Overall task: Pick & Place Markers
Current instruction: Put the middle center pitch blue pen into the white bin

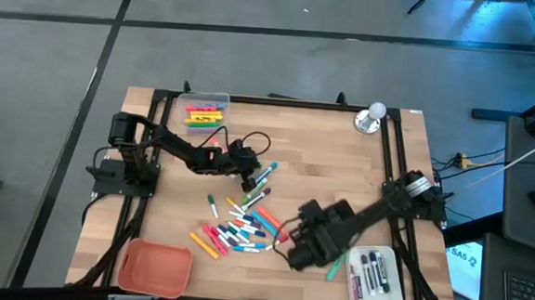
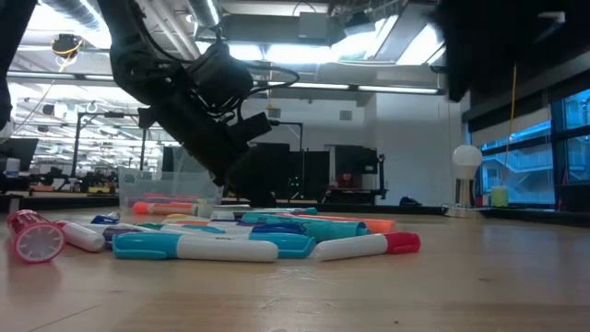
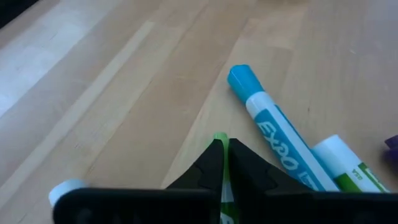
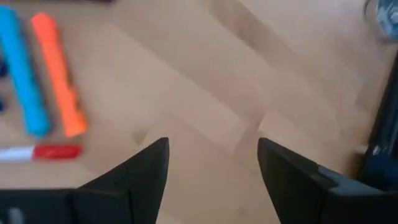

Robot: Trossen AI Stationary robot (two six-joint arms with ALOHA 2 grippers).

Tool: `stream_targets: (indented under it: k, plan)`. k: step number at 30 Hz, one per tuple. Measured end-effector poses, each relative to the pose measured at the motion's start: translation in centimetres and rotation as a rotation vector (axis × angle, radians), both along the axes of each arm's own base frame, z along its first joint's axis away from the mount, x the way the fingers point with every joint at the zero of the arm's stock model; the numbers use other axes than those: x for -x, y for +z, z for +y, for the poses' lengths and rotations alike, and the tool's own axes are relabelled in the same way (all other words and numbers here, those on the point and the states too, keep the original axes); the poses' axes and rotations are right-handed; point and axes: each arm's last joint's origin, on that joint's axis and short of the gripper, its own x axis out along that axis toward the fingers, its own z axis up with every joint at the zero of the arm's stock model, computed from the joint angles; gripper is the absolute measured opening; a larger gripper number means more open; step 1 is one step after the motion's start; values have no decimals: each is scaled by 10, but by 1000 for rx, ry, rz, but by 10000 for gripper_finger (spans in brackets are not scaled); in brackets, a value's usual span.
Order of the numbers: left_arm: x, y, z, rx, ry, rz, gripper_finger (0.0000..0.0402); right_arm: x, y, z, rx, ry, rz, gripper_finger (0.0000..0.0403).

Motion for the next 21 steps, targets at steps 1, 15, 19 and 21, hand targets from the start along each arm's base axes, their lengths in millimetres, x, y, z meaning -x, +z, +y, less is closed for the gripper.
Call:
stream_targets:
  k: [1, 15, 19, 21]
  plan:
    - [0, 2, -1, -1, -4, -5, 15, -3, 0, -5, 3, 6, 11, 243]
    - [23, 73, -26, -84, -120, -63, 14, -30, 0, -40, 57, 117, 5, 243]
    - [28, 86, -34, -126, -126, -87, 14, -39, -1, -46, 27, 162, -11, 243]
    - [30, 91, -38, -150, -125, -101, 14, -44, -1, -49, 23, 180, -28, 243]
